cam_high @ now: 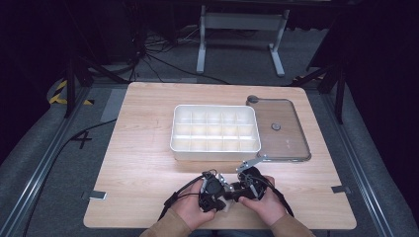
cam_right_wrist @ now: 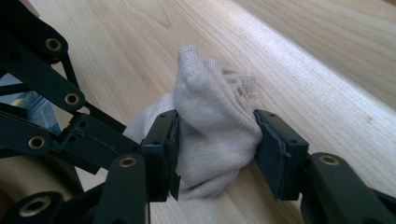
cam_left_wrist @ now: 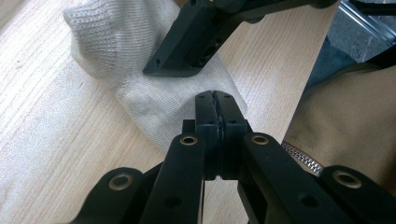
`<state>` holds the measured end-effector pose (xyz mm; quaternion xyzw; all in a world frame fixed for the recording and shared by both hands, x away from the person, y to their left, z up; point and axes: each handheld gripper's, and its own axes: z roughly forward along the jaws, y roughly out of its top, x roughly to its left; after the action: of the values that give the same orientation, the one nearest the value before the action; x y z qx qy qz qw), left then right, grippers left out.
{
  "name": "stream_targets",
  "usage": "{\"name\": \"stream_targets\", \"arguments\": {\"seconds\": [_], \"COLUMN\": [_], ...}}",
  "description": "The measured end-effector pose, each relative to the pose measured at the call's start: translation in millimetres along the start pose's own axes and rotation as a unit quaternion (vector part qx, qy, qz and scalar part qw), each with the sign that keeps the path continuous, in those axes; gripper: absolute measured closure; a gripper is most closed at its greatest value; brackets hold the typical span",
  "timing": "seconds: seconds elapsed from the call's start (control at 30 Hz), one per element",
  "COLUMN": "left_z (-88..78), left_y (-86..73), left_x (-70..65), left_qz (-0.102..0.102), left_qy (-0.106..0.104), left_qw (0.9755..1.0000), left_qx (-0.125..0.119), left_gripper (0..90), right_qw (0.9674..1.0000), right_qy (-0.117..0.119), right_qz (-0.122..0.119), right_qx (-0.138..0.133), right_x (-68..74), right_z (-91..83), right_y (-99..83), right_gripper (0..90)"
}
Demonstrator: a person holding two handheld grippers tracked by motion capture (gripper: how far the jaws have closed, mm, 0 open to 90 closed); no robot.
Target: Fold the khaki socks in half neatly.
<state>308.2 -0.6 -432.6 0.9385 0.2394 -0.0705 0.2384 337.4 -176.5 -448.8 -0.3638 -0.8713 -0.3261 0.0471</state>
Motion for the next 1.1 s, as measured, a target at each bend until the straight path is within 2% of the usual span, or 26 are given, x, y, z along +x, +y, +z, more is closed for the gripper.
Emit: {"name": "stream_targets", "arguments": {"seconds": [0.23, 0.63, 0.7, 0.73, 0.9, 0.93, 1.0, 1.1], "left_z": [0.6, -0.3, -1.1, -1.9, -5.2, -7.0, -11.5, -21.4], "left_y": [-0.4, -0.6, -0.4, -0.8, -1.3, -1.8, -2.3, -3.9], "left_x": [0.2, -0.2, 0.3, -0.5, 0.4, 0.0, 1.4, 3.0], "left_qz": [-0.005, -0.003, 0.000, -0.007, -0.004, -0.009, -0.004, -0.011], "left_qy": [0.001, -0.001, -0.003, -0.003, -0.005, -0.005, -0.003, -0.002], "left_qw": [1.0000, 1.0000, 1.0000, 1.0000, 0.9999, 0.9998, 0.9999, 0.9996], "left_qx": [-0.005, -0.002, -0.003, -0.004, -0.012, -0.014, -0.017, -0.025], "left_gripper": [89.4, 89.2, 88.4, 87.8, 85.4, 84.9, 84.7, 84.4], "right_qw": [1.0000, 0.9992, 0.9994, 0.9996, 0.9997, 0.9997, 0.9997, 0.9996], "right_qy": [0.009, 0.037, 0.034, 0.027, 0.022, 0.020, 0.020, 0.016], "right_qz": [0.003, 0.012, 0.004, 0.000, -0.004, -0.007, -0.009, -0.018], "right_qx": [-0.003, 0.005, 0.007, 0.009, 0.008, 0.008, 0.011, 0.012], "right_x": [-0.9, -2.9, -0.4, 1.2, 3.3, 4.2, 5.6, 8.5], "right_z": [2.0, 2.3, 1.6, 1.6, 0.4, 0.0, -0.7, -3.3], "right_y": [-0.5, 1.4, 2.5, 2.9, 2.8, 3.3, 3.9, 4.6], "right_gripper": [53.3, 69.6, 71.7, 72.6, 74.5, 74.7, 74.9, 75.1]}}
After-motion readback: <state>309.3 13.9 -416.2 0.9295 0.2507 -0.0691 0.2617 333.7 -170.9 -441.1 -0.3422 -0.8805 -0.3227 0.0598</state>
